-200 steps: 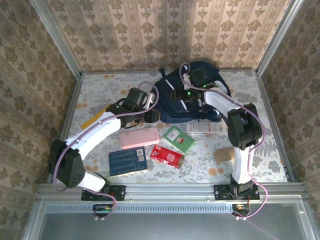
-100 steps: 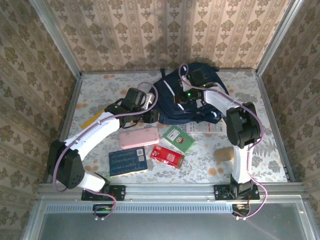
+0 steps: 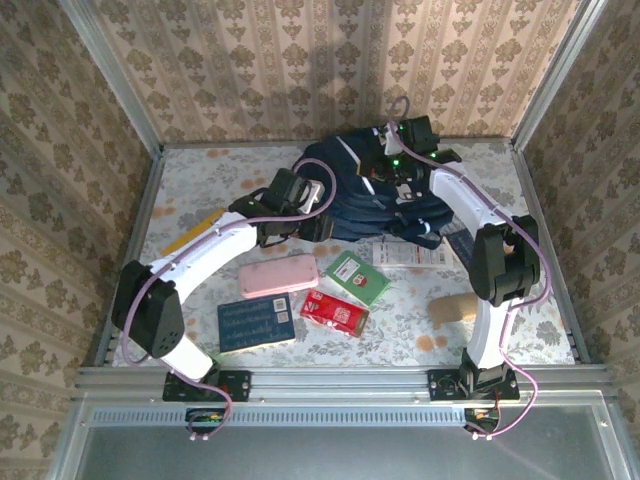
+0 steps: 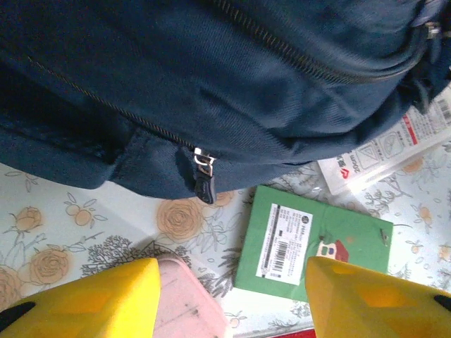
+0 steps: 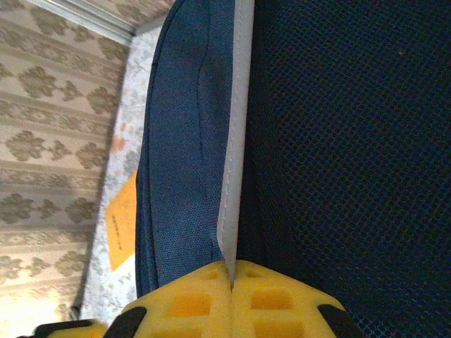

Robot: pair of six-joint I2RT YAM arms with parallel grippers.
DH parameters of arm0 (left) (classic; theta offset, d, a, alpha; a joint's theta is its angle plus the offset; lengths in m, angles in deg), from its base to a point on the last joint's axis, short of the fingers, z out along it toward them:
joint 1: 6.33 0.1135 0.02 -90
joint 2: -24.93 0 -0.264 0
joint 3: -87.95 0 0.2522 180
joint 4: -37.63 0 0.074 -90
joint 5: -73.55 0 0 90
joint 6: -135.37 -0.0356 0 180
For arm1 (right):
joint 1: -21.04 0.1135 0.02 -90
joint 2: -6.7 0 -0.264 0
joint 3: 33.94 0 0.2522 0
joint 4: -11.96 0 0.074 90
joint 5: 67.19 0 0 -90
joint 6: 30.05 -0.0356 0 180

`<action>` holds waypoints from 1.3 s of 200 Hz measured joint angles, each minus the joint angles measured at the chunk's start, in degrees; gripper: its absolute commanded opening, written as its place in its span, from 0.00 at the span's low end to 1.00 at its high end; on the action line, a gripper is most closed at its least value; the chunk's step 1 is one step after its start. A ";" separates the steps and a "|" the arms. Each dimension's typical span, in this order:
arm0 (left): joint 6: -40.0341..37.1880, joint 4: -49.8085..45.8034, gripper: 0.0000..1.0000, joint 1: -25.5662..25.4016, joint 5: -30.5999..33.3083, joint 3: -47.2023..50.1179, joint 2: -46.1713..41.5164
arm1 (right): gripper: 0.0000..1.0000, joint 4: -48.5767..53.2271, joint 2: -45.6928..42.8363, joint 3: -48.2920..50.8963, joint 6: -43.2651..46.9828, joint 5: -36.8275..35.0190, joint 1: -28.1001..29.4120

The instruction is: Pack books, pencil case, and school supplies into a backpack

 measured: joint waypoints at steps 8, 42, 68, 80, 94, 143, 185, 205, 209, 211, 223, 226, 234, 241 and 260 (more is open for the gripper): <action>-0.24 -0.02 0.59 0.00 0.44 0.00 0.02 | 0.00 -0.20 -0.52 -0.09 -1.20 0.35 -0.13; -1.53 0.87 0.59 0.00 2.45 -0.04 0.17 | 0.00 -1.60 -1.49 -0.09 -5.62 2.36 -0.70; -2.56 2.36 0.59 -0.07 4.11 -0.13 1.20 | 0.00 -2.34 -1.51 -0.09 -7.76 3.45 -0.92; -2.93 2.82 0.59 -0.04 4.94 -0.44 2.21 | 0.00 -2.91 -1.51 -0.09 -8.63 3.98 -0.96; -3.32 3.45 0.58 -0.07 5.88 -0.81 3.41 | 0.00 -3.41 -1.55 -0.07 -9.57 4.66 -1.11; -4.04 4.70 0.55 -0.07 8.52 -1.77 6.67 | 0.00 -6.71 -2.23 0.50 -12.85 6.21 -1.68; -4.50 5.66 0.50 -0.07 11.10 -2.54 8.39 | 0.00 -9.60 -2.32 1.57 -15.39 7.98 -1.95; -5.05 5.88 0.43 -0.04 12.33 -3.19 8.57 | 0.00 -10.69 -2.32 1.81 -16.04 8.66 -2.05; -5.11 5.92 0.41 -0.04 12.57 -3.39 8.59 | 0.00 -10.80 -2.32 1.90 -16.11 8.72 -2.08; -5.14 5.95 0.40 -0.04 12.63 -3.48 8.61 | 0.00 -10.88 -2.32 1.95 -16.15 8.76 -2.08; -5.49 6.10 0.31 -0.04 13.11 -3.96 8.66 | 0.00 -11.41 -2.32 2.21 -16.33 8.96 -2.12; -5.95 6.08 0.29 -0.02 13.16 -4.09 8.66 | 0.00 -11.56 -2.32 2.27 -16.37 9.01 -2.12; -6.10 6.08 0.23 0.00 13.33 -4.33 8.66 | 0.00 -11.67 -2.32 2.34 -16.41 9.11 -2.12; -6.29 6.19 0.18 0.00 13.42 -4.46 8.66 | 0.00 -11.78 -2.32 2.38 -16.41 9.11 -2.10; -6.88 6.45 0.09 0.02 13.51 -4.52 8.66 | 0.00 -11.91 -2.32 2.45 -16.28 9.11 -2.10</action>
